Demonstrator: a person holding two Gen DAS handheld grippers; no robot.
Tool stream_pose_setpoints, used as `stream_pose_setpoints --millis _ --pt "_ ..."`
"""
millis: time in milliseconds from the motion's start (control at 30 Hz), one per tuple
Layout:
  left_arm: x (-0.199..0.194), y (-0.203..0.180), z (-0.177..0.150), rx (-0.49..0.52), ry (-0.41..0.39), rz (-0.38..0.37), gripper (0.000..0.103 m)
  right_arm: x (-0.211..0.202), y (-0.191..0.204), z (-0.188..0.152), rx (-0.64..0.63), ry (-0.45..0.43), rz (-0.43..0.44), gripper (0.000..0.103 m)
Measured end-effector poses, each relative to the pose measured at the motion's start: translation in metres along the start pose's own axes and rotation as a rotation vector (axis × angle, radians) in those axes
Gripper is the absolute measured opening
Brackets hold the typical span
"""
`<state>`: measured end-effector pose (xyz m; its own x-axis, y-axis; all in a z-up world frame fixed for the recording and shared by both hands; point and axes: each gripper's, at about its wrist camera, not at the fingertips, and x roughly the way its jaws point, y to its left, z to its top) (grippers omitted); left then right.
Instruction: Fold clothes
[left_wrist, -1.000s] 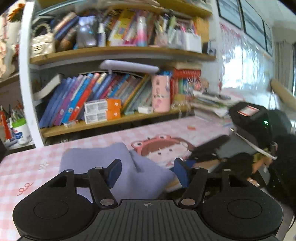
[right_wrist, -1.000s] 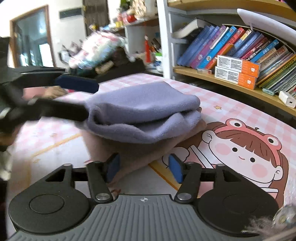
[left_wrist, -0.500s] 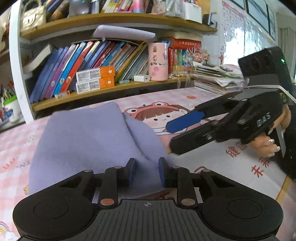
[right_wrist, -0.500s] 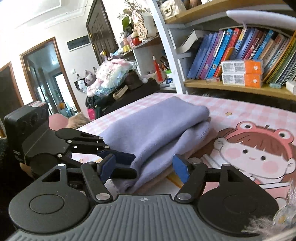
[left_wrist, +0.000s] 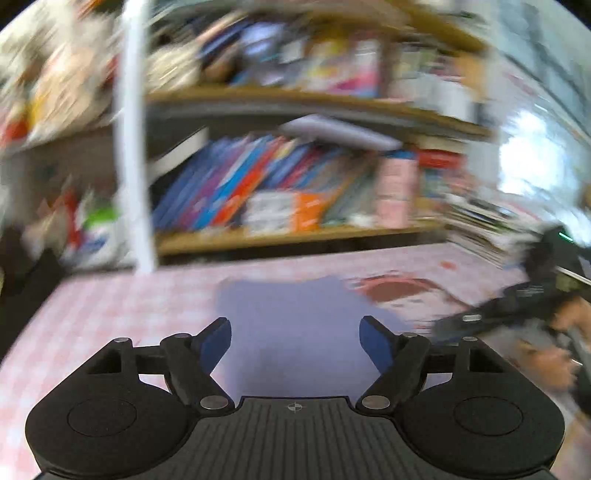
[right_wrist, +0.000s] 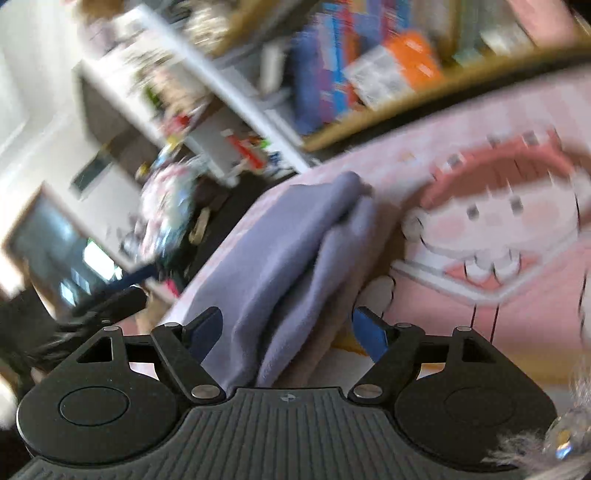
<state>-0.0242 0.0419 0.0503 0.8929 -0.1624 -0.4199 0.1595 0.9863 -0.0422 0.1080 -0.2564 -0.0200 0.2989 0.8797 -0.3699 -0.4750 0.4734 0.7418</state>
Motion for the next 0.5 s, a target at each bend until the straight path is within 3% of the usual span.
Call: stream_pose_setpoints --millis 133,333,467,500 --pt "0.033 0.046 -0.010 -0.196 0.102 -0.023 0.079 0.009 -0.002 -0.005 0.183 0.002 -0.027 0.074" --pt "0.076 0.088 -0.031 -0.522 0.222 -0.185 0.079 0.031 0.013 -0.002 0.238 0.038 -0.084 0.074" --pt "0.092 0.081 -0.043 -0.578 0.245 -0.282 0.073 0.046 0.027 -0.001 0.200 0.057 -0.146 0.075" --pt "0.091 0.075 -0.043 -0.554 0.239 -0.264 0.071 0.047 0.029 -0.001 0.190 0.058 -0.164 0.074"
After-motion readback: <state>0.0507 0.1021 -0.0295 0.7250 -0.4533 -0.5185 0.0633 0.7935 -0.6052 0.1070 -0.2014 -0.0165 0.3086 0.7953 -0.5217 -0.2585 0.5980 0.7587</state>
